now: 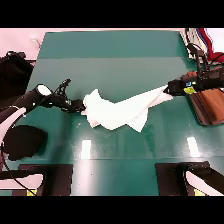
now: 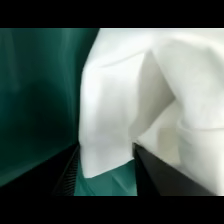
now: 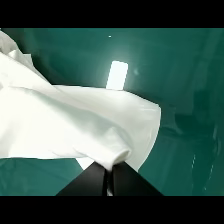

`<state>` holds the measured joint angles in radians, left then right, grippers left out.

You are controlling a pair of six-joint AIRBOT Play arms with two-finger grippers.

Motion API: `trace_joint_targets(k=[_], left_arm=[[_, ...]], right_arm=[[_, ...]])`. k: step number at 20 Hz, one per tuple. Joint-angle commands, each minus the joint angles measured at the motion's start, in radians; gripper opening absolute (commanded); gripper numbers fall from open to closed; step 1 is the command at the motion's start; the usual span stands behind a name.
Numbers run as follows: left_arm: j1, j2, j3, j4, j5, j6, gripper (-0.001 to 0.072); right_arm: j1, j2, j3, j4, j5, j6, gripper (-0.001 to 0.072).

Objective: Fold the shirts.

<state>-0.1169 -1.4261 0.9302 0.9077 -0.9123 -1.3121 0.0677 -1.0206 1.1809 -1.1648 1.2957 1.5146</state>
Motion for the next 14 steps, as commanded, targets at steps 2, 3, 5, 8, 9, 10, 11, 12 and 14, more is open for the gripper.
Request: trace_joint_targets(k=[2,3,5,8,9,10,11,12,14], left_arm=[[-0.004,-0.004,0.03,0.021,-0.002,-0.034,0.003],[-0.003,0.002,0.062,0.029,-0.022,-0.034,0.0031],[0.007,0.052,0.146,0.045,-0.038,-0.034,0.003],[0.05,0.212,0.337,0.083,-0.056,-0.034,0.003],[0.072,0.275,0.414,0.09,-0.073,-0.034,0.003],[0.097,0.342,0.502,0.095,-0.089,-0.032,0.003],[0.116,0.405,0.597,0.111,-0.103,-0.032,0.003],[0.126,0.459,0.687,0.137,-0.111,-0.032,0.003],[0.126,0.552,0.871,0.195,-0.114,-0.032,0.003]], right_arm=[[0.014,0.0,0.002,0.021,-0.033,-0.001,0.0021],[0.014,-0.001,0.015,0.021,-0.038,-0.001,0.0021],[0.009,0.0,0.078,0.018,-0.027,-0.002,0.0021],[-0.022,0.01,0.261,0.018,0.007,-0.005,0.0021],[-0.034,0.027,0.32,0.018,0.009,-0.006,0.0021],[-0.047,0.05,0.375,0.017,0.008,-0.006,0.0021],[-0.064,0.08,0.428,0.017,0.007,-0.006,0.0021],[-0.085,0.112,0.471,0.017,0.005,-0.006,0.0021],[-0.14,0.18,0.553,0.016,0.01,-0.005,0.0021]])
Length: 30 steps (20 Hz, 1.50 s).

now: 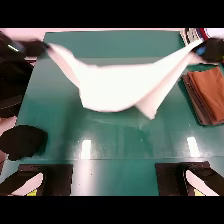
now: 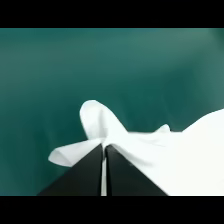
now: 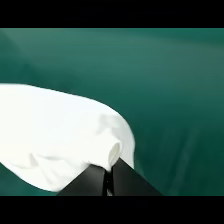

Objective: Fold the shirts.

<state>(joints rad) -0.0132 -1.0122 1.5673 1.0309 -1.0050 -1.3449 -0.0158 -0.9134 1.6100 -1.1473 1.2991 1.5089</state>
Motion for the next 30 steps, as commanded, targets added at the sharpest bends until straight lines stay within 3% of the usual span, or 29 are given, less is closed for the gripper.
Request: trace_joint_targets(k=[1,6,9,11,15,22,27,28,29,30], left_arm=[[0.022,0.17,0.315,0.074,-0.022,0.003,0.003],[0.022,0.227,0.583,0.085,0.003,0.019,0.0029],[0.022,0.197,0.583,0.088,0.027,0.018,0.0029],[0.022,0.133,0.577,0.087,0.028,0.017,0.0029],[0.022,-0.048,0.49,0.084,0.023,-0.018,0.0029],[0.013,-0.541,0.452,0.03,-0.056,-0.053,0.003],[0.016,-0.749,0.452,0.034,-0.058,-0.053,0.0032],[0.022,-0.753,0.452,0.04,-0.06,-0.053,0.0152],[0.032,-0.748,0.452,0.039,-0.059,-0.065,0.0464],[0.048,-0.739,0.452,0.039,-0.068,-0.093,0.062]], right_arm=[[-0.087,0.097,0.164,-0.001,0.014,0.0,0.0021],[-0.298,0.153,0.339,0.0,0.103,0.001,0.0021],[-0.432,0.104,0.432,0.013,0.246,0.006,0.0021],[-0.442,0.067,0.435,0.063,0.253,0.027,0.0021],[-0.43,-0.011,0.286,0.105,0.312,0.09,0.0021],[-0.231,-0.267,-0.098,-0.054,0.198,0.108,0.0021],[-0.148,-0.492,-0.146,-0.049,0.033,0.108,0.0022],[-0.141,-0.515,-0.146,-0.048,0.003,0.108,0.0028],[-0.142,-0.531,-0.146,-0.048,-0.017,0.108,0.0183],[-0.144,-0.539,-0.146,-0.048,-0.027,0.108,0.0431]])
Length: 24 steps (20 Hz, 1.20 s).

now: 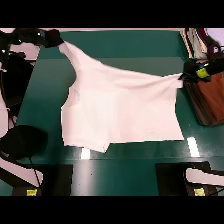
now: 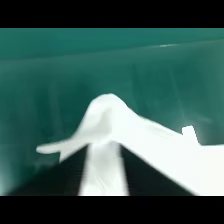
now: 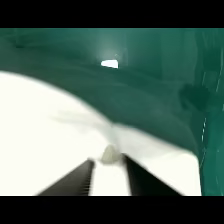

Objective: Fold the shirts.

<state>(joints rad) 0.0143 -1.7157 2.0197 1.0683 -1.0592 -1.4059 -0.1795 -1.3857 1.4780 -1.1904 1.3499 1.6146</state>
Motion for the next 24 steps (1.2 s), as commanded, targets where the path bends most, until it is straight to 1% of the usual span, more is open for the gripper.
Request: trace_joint_targets(k=[1,2,4,5,7,8,10,13,14,16,19,22,24], left_arm=[[0.047,-0.022,0.001,0.002,-0.04,-0.058,0.0595],[0.075,-0.006,0.003,0.002,-0.075,-0.079,0.0595],[0.132,0.036,0.002,0.008,-0.187,-0.078,0.0595],[0.153,0.055,-0.005,0.043,-0.261,-0.077,0.0595],[0.163,0.109,-0.068,0.174,-0.377,-0.076,0.0595],[0.163,0.147,-0.139,0.23,-0.393,-0.076,0.0595],[0.163,0.274,-0.376,0.241,-0.35,-0.074,0.0595],[0.162,0.517,-0.828,0.194,-0.22,-0.074,0.0596],[0.162,0.592,-0.969,0.174,-0.2,-0.058,0.0596],[0.162,0.717,-1.207,0.172,-0.219,-0.051,0.0596],[0.162,0.816,-1.413,0.139,-0.212,-0.052,0.0596],[0.162,0.818,-1.515,0.047,-0.177,-0.046,0.0595],[0.162,0.818,-1.562,-0.022,-0.129,-0.01,0.0595]], right_arm=[[0.011,-0.067,-0.014,-0.005,-0.073,0.001,0.0455],[0.0,-0.06,-0.014,-0.006,-0.06,-0.001,0.0454],[-0.02,-0.029,-0.015,-0.007,-0.015,-0.037,0.0451],[-0.025,-0.006,-0.015,-0.006,0.012,-0.056,0.0451],[-0.024,0.048,-0.015,-0.006,0.06,-0.077,0.0451],[-0.013,0.077,-0.015,-0.007,0.074,-0.079,0.0451],[0.015,0.14,-0.015,-0.007,0.083,-0.08,0.0451],[0.072,0.22,-0.015,-0.007,0.083,-0.09,0.0451],[0.089,0.243,-0.015,-0.007,0.082,-0.09,0.0451],[0.127,0.272,-0.015,-0.006,0.082,-0.09,0.0451],[0.165,0.275,-0.015,-0.006,0.086,-0.09,0.0451],[0.174,0.27,-0.015,-0.005,0.085,-0.09,0.0451],[0.174,0.272,-0.015,-0.006,0.086,-0.09,0.045]])
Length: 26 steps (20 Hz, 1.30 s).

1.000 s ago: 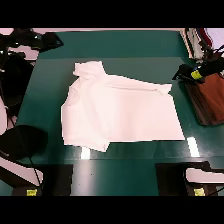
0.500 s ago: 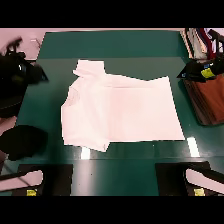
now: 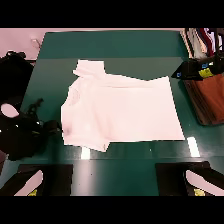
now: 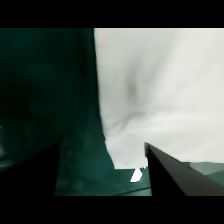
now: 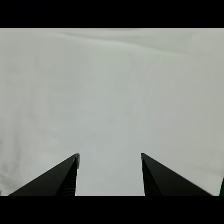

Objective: Fold the shirts.

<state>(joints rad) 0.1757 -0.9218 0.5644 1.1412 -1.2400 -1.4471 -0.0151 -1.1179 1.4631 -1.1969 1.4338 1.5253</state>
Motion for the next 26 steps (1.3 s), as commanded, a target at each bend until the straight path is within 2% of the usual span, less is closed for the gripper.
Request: trace_joint_targets(k=[1,8,10,11,12,13,18,21,26], left_arm=[[0.0,0.024,-0.122,-0.12,0.072,0.043,0.0595],[-0.083,0.024,-0.146,-0.232,0.167,0.06,0.0583],[-0.082,0.024,-0.117,-0.232,0.155,0.069,0.0055],[-0.082,0.024,-0.092,-0.23,0.142,0.07,0.0031],[-0.082,0.024,-0.058,-0.229,0.124,0.069,0.0031],[-0.083,0.025,-0.021,-0.227,0.102,0.069,0.003],[-0.083,0.025,0.095,-0.227,0.058,0.08,0.003],[-0.083,0.025,0.122,-0.23,0.051,0.091,0.003],[-0.083,0.025,0.122,-0.229,0.044,0.095,0.0031]], right_arm=[[0.008,0.004,0.0,0.0,0.002,0.0,0.045],[0.007,0.004,0.0,-0.012,0.012,0.0,0.0451],[-0.013,0.004,-0.005,-0.01,0.053,0.0,0.0451],[-0.035,0.008,-0.021,-0.01,0.072,0.0,0.0447],[-0.067,0.019,-0.057,-0.01,0.088,-0.001,0.0383],[-0.105,0.04,-0.111,-0.01,0.09,-0.001,0.0358],[-0.397,0.177,-0.48,-0.01,0.07,-0.011,0.036],[-0.561,0.224,-0.673,-0.008,0.03,-0.026,0.0495],[-0.657,0.232,-0.859,-0.007,-0.027,-0.028,0.0495]])
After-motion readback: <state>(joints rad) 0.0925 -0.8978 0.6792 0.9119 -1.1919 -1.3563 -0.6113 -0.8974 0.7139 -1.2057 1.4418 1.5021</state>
